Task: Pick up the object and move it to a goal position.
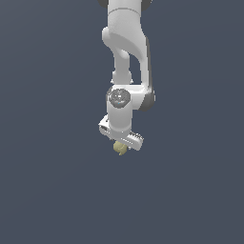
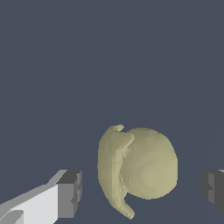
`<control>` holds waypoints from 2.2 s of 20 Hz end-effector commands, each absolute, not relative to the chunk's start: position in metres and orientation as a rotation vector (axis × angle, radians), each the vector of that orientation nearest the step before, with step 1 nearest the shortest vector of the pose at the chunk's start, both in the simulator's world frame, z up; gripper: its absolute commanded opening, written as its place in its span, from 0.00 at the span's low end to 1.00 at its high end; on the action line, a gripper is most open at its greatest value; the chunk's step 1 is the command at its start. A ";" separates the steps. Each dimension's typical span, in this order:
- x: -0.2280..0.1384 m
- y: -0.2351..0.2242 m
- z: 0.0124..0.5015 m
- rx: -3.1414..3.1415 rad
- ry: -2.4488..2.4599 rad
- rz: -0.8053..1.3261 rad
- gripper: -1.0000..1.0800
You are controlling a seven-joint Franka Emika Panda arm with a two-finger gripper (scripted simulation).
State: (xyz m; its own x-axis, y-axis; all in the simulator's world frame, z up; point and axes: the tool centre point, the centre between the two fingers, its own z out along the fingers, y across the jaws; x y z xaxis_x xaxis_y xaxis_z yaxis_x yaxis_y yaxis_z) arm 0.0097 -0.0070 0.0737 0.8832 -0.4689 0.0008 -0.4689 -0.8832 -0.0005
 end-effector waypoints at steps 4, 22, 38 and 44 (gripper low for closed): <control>0.009 -0.007 0.047 -3.048 0.762 0.000 0.96; 0.009 -0.006 0.041 -3.047 0.762 -0.001 0.00; -0.041 0.079 0.069 -3.047 0.762 -0.001 0.00; -0.073 0.135 0.088 -3.048 0.762 0.000 0.00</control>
State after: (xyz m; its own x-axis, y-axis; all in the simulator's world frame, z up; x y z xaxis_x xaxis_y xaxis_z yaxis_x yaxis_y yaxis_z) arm -0.0648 0.1219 0.0832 0.8825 -0.4703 0.0000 -0.4703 -0.8825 -0.0003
